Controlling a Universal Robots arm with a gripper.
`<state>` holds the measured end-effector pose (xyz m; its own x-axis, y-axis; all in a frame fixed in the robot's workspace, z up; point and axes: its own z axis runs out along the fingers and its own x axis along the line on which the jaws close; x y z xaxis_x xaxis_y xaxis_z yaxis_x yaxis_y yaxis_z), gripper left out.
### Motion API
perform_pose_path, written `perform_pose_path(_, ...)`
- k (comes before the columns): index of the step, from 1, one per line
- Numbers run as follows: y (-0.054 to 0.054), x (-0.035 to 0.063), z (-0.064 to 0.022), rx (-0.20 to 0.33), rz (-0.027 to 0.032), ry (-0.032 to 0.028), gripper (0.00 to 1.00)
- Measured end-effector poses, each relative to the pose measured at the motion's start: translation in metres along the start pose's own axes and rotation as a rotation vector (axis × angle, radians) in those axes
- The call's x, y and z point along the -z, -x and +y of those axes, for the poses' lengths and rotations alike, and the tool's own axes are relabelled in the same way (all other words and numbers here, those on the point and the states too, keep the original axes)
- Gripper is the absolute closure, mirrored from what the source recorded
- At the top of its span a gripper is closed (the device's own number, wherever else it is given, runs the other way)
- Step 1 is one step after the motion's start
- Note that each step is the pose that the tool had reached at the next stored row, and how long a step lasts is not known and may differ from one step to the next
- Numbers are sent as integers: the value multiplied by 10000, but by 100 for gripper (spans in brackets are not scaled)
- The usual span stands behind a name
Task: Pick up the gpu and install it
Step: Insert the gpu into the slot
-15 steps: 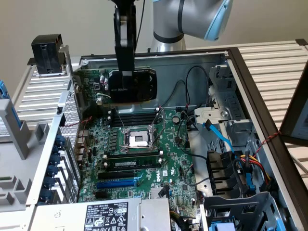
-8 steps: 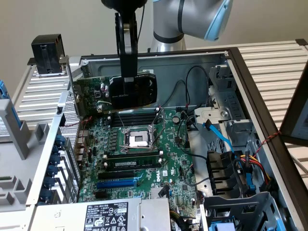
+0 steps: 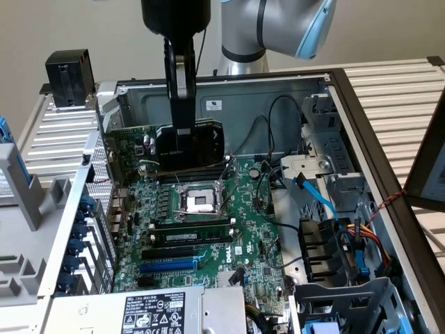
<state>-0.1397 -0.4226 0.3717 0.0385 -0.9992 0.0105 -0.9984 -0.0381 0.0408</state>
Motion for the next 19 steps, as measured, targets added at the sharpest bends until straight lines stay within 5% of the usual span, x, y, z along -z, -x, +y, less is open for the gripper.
perform_pose_path(4, 0, -63, -2, -614, -24, -4, 74)
perform_pose_path(13, -235, -209, 27, -658, -11, -19, 74)
perform_pose_path(16, -235, -237, 27, -676, 105, -23, 74)
perform_pose_path(19, -199, -249, 25, -687, 389, -26, 74)
